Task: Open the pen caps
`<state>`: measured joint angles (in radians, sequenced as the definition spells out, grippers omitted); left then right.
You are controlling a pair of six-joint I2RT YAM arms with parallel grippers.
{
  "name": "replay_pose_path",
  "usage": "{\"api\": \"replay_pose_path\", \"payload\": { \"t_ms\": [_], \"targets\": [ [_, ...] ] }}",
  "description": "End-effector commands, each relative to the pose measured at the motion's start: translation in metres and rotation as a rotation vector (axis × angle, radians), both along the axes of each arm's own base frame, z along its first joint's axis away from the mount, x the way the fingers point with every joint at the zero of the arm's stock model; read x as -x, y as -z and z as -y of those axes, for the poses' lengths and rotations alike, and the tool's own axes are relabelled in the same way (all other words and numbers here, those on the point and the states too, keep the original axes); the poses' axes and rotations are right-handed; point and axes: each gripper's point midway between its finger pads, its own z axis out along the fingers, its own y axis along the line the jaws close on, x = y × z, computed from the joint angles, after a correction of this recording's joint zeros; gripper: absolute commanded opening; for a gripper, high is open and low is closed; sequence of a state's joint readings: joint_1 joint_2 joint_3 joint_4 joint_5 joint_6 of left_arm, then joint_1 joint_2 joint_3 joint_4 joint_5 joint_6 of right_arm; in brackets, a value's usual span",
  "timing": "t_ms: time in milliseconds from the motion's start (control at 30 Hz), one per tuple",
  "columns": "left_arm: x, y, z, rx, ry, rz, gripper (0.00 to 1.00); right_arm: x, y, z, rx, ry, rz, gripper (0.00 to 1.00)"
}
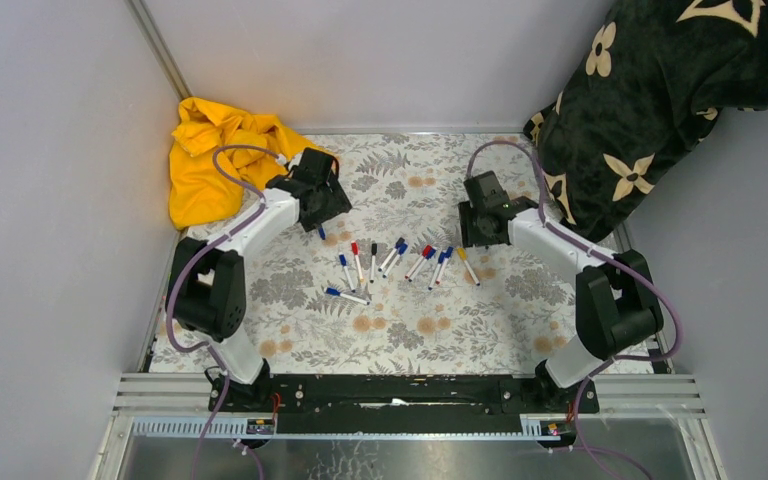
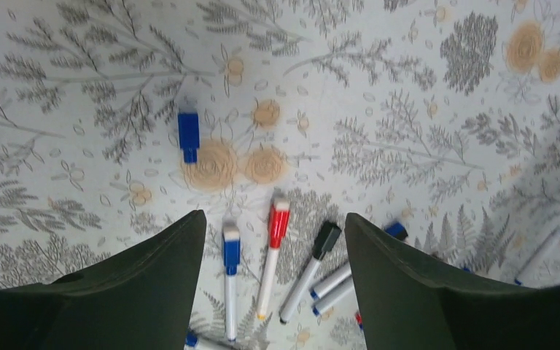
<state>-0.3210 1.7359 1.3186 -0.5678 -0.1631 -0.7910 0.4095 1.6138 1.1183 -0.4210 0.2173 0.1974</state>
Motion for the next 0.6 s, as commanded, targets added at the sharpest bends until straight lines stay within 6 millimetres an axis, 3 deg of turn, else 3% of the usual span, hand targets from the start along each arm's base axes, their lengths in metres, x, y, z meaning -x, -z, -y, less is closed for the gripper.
{"api": "replay_pose_path", "payload": {
  "t_ms": [0, 233, 567],
  "targets": [
    [0.016, -0.009, 0.024, 0.14, 0.048, 0.015, 0.77, 0.049, 0.011, -0.006, -0.02, -0.082, -0.118, 0.54],
    [0.036, -0.018, 0.037, 0.243, 0.06, 0.02, 0.77, 0.079, 0.03, -0.011, -0.043, -0.13, -0.205, 0.52],
    [0.044, -0.021, 0.042, 0.278, 0.057, 0.031, 0.77, 0.078, 0.053, -0.016, -0.03, -0.141, -0.252, 0.51]
  ]
}}
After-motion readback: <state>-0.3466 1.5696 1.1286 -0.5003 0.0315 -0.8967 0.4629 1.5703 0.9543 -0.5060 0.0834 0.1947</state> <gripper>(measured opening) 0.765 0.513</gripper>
